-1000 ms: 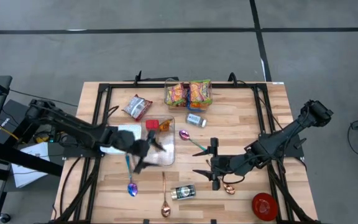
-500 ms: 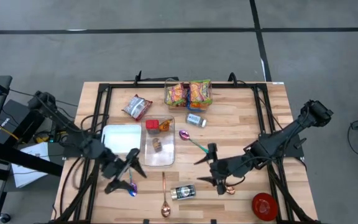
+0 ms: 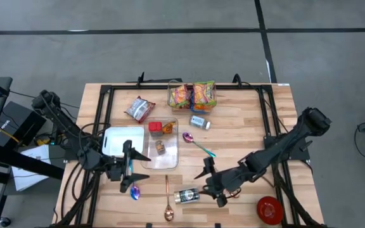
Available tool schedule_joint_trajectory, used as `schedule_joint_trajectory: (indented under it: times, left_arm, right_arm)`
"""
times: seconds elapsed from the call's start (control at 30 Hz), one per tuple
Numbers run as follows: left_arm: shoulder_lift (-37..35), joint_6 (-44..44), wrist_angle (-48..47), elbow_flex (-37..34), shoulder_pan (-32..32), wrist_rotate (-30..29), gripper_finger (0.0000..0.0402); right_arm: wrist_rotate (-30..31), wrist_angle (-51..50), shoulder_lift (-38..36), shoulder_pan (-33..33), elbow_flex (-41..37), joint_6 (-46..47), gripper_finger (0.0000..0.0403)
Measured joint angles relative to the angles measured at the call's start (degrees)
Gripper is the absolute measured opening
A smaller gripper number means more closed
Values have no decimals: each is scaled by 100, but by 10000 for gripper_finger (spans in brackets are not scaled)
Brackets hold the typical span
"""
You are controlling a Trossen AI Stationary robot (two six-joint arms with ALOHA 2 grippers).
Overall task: Pick & Place Food Item
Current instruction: Put the gold seasoning bottle into the bottom transparent bin
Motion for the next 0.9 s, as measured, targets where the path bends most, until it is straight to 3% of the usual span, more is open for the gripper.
schedule_joint_trajectory:
  times: [0.33, 0.73, 0.9]
  left_arm:
    - [0, -1, 20, 0, 2, 2, 289]
    - [0, -4, 25, 0, 4, 2, 289]
    - [0, -6, 25, 0, 4, 4, 289]
  right_arm:
    - [146, 456, 1019, 236, -2, 236, 260]
    - [340, 872, 1585, 141, -2, 247, 365]
    - [226, 868, 1791, 75, -2, 525, 376]
